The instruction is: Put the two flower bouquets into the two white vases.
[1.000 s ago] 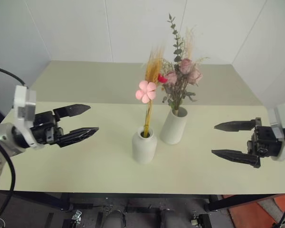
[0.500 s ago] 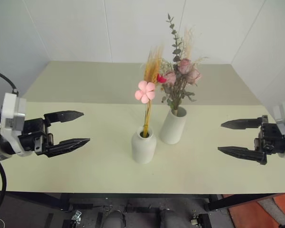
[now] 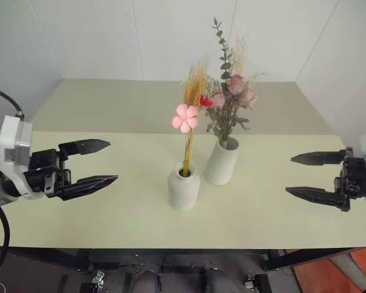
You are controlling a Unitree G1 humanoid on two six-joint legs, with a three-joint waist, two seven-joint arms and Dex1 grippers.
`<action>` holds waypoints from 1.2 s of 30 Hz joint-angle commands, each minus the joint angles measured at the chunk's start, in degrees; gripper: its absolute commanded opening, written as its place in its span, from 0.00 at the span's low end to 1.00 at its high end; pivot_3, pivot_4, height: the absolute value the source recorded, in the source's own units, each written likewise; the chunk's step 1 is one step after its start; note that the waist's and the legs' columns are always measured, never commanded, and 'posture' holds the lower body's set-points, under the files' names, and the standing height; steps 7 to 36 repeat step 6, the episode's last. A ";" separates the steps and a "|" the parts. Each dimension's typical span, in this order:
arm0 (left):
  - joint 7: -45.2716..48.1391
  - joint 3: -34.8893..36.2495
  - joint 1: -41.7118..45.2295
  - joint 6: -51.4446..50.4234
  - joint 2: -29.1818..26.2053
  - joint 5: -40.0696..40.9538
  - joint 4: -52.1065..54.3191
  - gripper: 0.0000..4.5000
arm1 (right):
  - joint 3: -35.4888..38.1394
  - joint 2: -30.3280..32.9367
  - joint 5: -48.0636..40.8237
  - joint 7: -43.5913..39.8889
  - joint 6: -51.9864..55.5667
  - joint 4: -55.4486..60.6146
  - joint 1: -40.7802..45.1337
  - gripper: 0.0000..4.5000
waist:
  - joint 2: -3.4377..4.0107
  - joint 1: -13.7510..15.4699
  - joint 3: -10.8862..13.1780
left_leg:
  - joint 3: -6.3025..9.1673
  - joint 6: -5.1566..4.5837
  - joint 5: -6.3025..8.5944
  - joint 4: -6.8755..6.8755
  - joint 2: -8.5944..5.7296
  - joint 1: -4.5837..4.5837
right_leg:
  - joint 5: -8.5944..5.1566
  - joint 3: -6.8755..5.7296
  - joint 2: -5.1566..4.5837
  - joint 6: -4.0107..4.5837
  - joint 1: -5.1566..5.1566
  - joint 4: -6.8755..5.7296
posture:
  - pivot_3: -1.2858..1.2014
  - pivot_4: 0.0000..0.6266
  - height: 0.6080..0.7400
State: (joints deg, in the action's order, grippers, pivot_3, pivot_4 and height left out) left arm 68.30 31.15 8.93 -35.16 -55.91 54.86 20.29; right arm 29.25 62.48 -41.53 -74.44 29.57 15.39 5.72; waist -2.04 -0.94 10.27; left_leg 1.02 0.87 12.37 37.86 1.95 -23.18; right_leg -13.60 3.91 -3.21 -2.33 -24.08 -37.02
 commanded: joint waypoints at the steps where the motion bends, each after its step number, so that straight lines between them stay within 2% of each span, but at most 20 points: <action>1: 0.24 0.65 0.73 -0.21 -0.30 1.84 0.71 0.99 | 2.86 1.37 -0.84 1.22 1.20 1.14 0.76 1.00 | 0.00 -0.02 0.00 | 0.00 0.00 0.00 0.00 0.00 0.00 | 0.00 0.00 0.00 0.00 0.00 0.00 | 0.52 0.24 1.00; 36: -0.35 0.75 0.33 -0.63 -0.25 2.60 1.22 0.99 | 3.51 1.38 -0.92 1.63 1.64 1.76 0.32 1.00 | 0.00 0.00 0.00 | 0.00 0.00 0.00 0.00 0.00 0.01 | 0.00 0.00 0.00 0.00 0.00 0.00 | 0.52 0.24 1.00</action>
